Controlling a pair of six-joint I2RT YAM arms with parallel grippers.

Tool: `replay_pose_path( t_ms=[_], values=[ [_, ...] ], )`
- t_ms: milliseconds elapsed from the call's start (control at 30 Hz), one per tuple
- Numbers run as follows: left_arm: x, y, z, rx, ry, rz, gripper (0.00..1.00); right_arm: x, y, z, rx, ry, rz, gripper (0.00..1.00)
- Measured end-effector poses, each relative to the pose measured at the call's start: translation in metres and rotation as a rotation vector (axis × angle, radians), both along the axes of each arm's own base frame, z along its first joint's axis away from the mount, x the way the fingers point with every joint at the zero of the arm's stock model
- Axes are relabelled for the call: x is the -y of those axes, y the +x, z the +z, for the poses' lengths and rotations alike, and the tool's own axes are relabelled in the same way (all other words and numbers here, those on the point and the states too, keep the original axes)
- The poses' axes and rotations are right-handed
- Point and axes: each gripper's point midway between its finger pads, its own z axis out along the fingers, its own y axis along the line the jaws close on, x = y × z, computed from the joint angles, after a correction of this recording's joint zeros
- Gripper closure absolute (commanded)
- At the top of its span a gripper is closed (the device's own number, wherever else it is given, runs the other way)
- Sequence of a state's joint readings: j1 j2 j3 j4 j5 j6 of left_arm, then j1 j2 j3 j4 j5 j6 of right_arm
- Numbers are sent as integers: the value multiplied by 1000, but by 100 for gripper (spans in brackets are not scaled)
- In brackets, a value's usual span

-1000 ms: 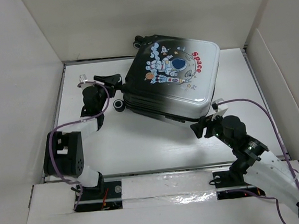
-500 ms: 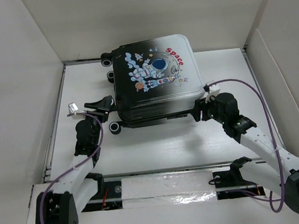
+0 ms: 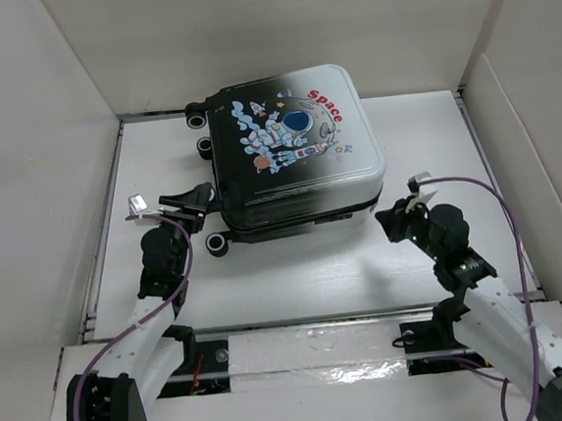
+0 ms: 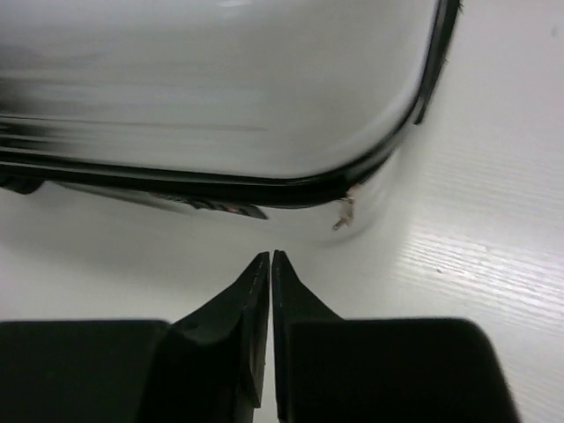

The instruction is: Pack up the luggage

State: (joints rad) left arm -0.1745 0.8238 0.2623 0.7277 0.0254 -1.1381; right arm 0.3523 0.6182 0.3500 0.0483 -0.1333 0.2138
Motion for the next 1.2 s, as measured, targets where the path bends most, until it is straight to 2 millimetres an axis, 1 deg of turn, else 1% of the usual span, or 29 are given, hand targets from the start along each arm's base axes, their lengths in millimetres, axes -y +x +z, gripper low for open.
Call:
replay_pose_path(
  t_ms=[67,167,200,233,400,467,600,700,833,967,1000,1067,1100,1167,1200],
  values=[
    [0,0,-1,-3,-4,1,100,6,8,-13,-38,-8,-31,92],
    [0,1,0,-2,-11,-3,100,15,18,-29,-79,-20,-68,72],
    [0,1,0,-3,-12,-5,100,17,20,-32,-83,-19,-77,62],
    [0,2,1,-3,-14,-5,100,19,22,-35,-81,-22,-84,60],
    [2,6,6,2,-13,-11,100,22,35,-38,-59,-24,-80,57],
    [2,6,5,-1,-13,-12,100,22,39,-44,-70,-34,-72,56],
    [3,7,4,-6,-13,-13,100,18,45,-56,-94,-56,-39,56],
    [3,7,4,-5,-14,-14,100,17,50,-58,-86,-57,-25,56],
    [3,7,4,-5,-13,-14,100,14,56,-53,-50,-54,-9,58],
    [3,7,3,-8,-13,-16,100,11,59,-52,-36,-52,14,64],
    [3,7,2,-9,-13,-17,100,10,59,-52,-33,-51,19,69],
    [3,7,2,-11,-13,-17,100,7,59,-51,-25,-47,36,76],
    [3,7,2,-11,-13,-17,100,5,60,-51,-22,-43,44,84],
    [3,7,2,-11,-12,-17,100,3,60,-50,-11,-31,55,91],
    [3,7,2,-11,-12,-16,100,3,60,-50,-5,-25,53,99]
  ],
)
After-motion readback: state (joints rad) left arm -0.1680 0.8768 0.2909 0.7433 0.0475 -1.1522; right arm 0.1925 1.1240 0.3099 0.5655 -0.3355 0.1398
